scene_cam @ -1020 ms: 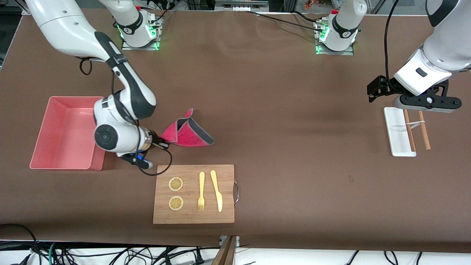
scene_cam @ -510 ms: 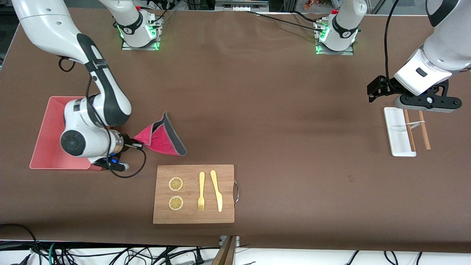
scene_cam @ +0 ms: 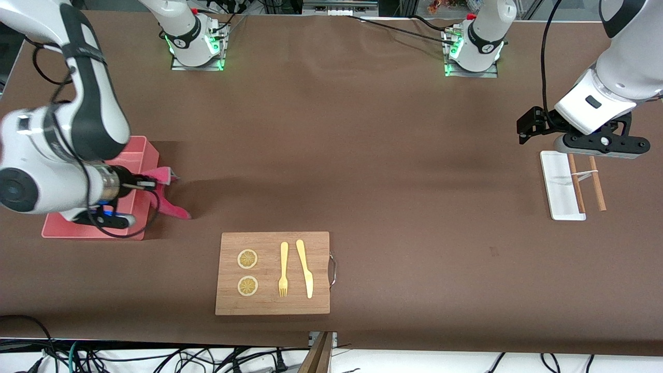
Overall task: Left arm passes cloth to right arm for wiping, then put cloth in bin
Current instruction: 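Move the cloth over the pink bin with the right gripper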
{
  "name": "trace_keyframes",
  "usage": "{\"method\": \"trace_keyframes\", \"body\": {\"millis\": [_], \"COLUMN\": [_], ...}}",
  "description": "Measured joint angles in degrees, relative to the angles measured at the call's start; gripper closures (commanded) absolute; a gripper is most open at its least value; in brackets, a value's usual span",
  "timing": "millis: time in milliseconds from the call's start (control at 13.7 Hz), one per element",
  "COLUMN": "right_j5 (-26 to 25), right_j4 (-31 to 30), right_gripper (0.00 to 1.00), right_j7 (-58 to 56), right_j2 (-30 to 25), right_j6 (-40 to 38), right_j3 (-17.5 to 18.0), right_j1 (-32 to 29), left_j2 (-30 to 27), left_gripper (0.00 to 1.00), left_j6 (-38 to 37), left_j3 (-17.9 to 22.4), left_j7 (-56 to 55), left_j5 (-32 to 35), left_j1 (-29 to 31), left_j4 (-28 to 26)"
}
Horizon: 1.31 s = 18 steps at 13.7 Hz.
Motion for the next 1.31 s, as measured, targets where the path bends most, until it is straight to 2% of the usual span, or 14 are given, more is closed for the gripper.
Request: {"method": "trace_keyframes", "body": {"millis": [291, 656, 874, 1311], "right_j5": [-0.83, -3.84, -3.84, -3.84], "right_j4": [5.99, 6.88, 2.92, -7.81], "right_gripper": [1.0, 1.0, 1.0, 1.0], "right_j7": [-13.79, -28.95, -29.73, -29.74], "right_j2": [-1.2, -0.91, 0.39, 3.51], "right_j6": [-9.51, -10.46, -4.51, 12.28], "right_j3": [-7.63, -15.47, -16.2, -16.3], "right_j1": [-1.12, -2.4, -2.55, -2.82], "left_j2": [0.01, 0.01, 0.02, 0.04], "left_gripper": [0.0, 0.0, 0.0, 0.0], "left_j6": [0.0, 0.0, 0.0, 0.0], "left_j3": [-0.01, -0.01, -0.01, -0.01], "left_j7": [0.0, 0.0, 0.0, 0.0], "left_j5": [0.0, 0.0, 0.0, 0.0], "left_j1": [0.0, 0.0, 0.0, 0.0], "left_j4": [0.02, 0.03, 0.03, 0.04]}}
